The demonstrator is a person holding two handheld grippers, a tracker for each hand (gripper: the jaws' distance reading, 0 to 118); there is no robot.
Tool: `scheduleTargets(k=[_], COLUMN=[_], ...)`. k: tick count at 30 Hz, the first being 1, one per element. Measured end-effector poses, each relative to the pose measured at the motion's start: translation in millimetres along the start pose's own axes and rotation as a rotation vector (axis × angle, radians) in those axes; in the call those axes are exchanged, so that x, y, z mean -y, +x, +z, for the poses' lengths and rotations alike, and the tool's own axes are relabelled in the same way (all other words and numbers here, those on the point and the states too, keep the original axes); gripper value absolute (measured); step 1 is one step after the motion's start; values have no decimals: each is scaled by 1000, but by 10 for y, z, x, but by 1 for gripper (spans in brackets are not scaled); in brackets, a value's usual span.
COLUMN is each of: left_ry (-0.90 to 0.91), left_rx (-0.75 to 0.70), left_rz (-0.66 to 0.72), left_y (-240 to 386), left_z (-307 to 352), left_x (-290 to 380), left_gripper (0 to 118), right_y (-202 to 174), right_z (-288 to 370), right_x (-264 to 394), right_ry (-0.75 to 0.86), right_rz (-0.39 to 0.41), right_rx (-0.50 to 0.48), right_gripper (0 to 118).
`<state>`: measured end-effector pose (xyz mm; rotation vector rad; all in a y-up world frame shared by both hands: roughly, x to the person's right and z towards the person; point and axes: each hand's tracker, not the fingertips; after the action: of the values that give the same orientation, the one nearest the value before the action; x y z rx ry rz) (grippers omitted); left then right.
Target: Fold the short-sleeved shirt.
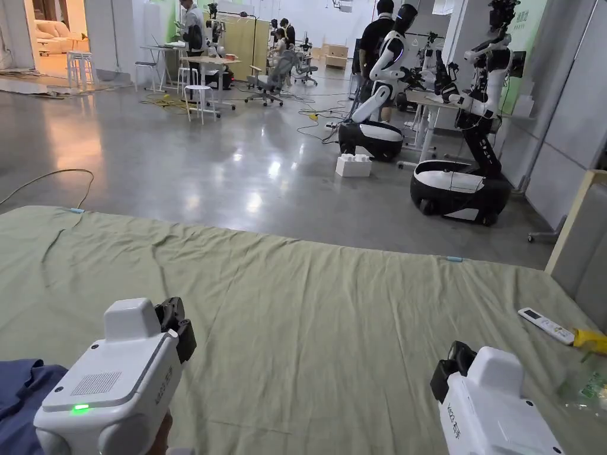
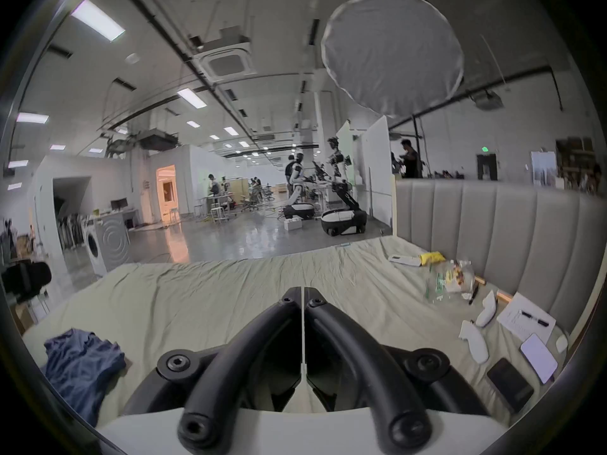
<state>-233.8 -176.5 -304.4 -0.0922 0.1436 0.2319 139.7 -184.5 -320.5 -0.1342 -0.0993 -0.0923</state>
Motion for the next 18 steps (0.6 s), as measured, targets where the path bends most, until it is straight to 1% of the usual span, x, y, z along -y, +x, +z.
scheduleTargets(k=[1, 2, 5, 9, 11, 13, 18], left_ry=[1, 1, -5, -32, -61, -89, -279], left_rx=[-2, 3, 15, 36, 22, 13, 41], left_rz=[-7, -19, -101, -152, -208, -234, -147], left_y=[2, -1, 1, -102, -190, -336, -1076], left_z=[6, 15, 27, 75, 131, 190, 272], left_x=[-5, -10, -27, -38, -29, 1, 98], left_gripper=[1, 1, 1, 1, 1, 1, 1], right_y=[3, -12, -28, -107, -144, -189, -299], right_z=[0, -10, 0, 20, 14, 6, -24], right_x=[-8, 3, -10, -9, 23, 59, 186], right_ry=[10, 2, 9, 19, 20, 15, -14], right_rz=[18, 13, 69, 125, 140, 146, 168], right_rx=[-9, -6, -10, -31, -40, -48, -82], right_gripper=[2, 2, 2, 2, 2, 2, 2])
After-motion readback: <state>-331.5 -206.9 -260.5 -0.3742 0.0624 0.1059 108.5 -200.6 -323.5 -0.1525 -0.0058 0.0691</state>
